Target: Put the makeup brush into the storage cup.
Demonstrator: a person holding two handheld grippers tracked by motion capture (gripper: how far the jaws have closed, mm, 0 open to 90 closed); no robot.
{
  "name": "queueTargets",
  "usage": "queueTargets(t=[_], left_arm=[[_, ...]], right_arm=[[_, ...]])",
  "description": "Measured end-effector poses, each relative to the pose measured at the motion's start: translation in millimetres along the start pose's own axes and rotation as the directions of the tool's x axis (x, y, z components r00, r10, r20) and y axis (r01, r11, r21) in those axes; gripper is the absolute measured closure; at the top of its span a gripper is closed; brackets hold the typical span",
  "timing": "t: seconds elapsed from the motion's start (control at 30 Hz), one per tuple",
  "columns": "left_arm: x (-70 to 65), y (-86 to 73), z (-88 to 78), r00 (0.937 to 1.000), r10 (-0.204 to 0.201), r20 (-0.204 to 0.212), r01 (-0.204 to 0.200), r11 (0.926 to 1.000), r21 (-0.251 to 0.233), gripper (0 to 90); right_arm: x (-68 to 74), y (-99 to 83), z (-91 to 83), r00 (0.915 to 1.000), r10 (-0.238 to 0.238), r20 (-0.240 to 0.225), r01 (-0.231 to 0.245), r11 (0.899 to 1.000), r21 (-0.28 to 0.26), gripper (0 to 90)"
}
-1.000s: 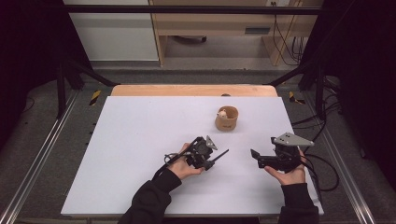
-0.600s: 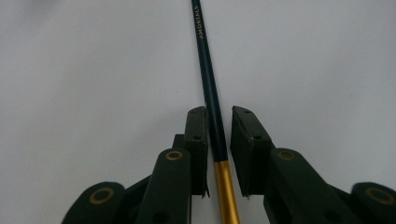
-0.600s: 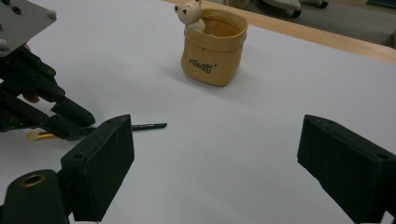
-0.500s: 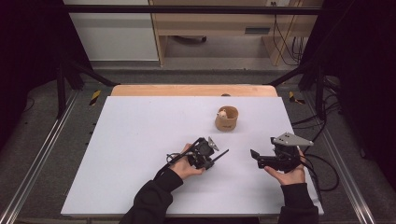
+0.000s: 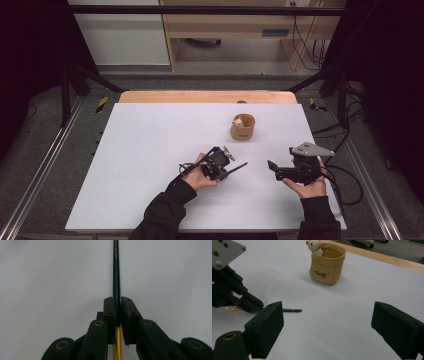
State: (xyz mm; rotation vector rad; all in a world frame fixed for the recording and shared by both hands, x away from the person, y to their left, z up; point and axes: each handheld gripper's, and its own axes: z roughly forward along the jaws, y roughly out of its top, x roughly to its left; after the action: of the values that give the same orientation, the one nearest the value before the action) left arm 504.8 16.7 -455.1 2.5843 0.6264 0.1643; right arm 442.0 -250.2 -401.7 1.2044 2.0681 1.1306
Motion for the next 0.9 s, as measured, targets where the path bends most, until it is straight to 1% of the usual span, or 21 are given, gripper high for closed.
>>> queueTargets(t=[0.33, 0.4, 0.43, 0.47, 0.53, 0.6, 0.63, 0.77, 0.8, 0.9], left_arm=[[-0.3, 3.3, -1.3, 0.9997, 0.024, 0.002, -0.024, 0.9993, 0.029, 82.6], [-0.6, 2.9, -2.8, 0.9997, 0.019, 0.012, -0.02, 0.9995, 0.026, 82.7], [-0.3, 2.9, -4.1, 0.9996, 0.028, 0.011, -0.028, 0.9993, 0.025, 82.7], [-0.6, 2.6, -5.4, 0.9996, 0.025, 0.012, -0.026, 0.9994, 0.025, 82.7], [-0.2, 2.1, -8.4, 0.9995, 0.032, 0.008, -0.032, 0.9993, 0.02, 82.7], [-0.3, 1.3, -11.4, 0.9997, 0.023, 0.01, -0.023, 0.9996, 0.014, 82.8], [0.4, 1.2, -13.1, 0.9995, 0.032, 0.007, -0.032, 0.9994, 0.016, 82.8], [0.9, 0.6, -18.0, 0.9995, 0.032, 0.001, -0.032, 0.9995, -0.001, 82.8], [0.8, 0.4, -19.2, 0.9996, 0.028, 0.006, -0.028, 0.9996, -0.008, 82.8], [1.1, 0.1, -23.1, 0.9993, 0.037, -0.001, -0.037, 0.9992, -0.015, 82.8]], right_arm=[[0.4, -0.1, 0.1, 1.0, -0.002, -0.004, 0.002, 1.0, 0.005, 10.9], [0.7, -0.2, 0.0, 1.0, -0.001, -0.005, 0.001, 1.0, 0.006, 10.9], [0.5, -0.1, 0.2, 1.0, -0.006, -0.006, 0.006, 1.0, 0.005, 10.9], [0.6, -0.1, 0.2, 1.0, -0.005, -0.006, 0.005, 1.0, 0.007, 10.9], [0.7, -0.1, 0.4, 0.9999, -0.007, -0.009, 0.007, 1.0, 0.006, 11.4], [0.8, -0.2, 0.8, 0.9999, -0.013, -0.011, 0.013, 1.0, 0.006, 11.7], [0.8, -0.2, 0.8, 0.9999, -0.013, -0.011, 0.013, 1.0, 0.006, 11.7], [0.8, -0.3, 1.1, 0.9997, -0.02, -0.014, 0.02, 1.0, 0.008, 11.7], [0.7, -0.3, 0.9, 0.9997, -0.019, -0.014, 0.019, 1.0, 0.008, 11.7], [0.4, -0.1, 0.4, 0.9997, -0.019, -0.015, 0.019, 1.0, 0.003, 11.8]])
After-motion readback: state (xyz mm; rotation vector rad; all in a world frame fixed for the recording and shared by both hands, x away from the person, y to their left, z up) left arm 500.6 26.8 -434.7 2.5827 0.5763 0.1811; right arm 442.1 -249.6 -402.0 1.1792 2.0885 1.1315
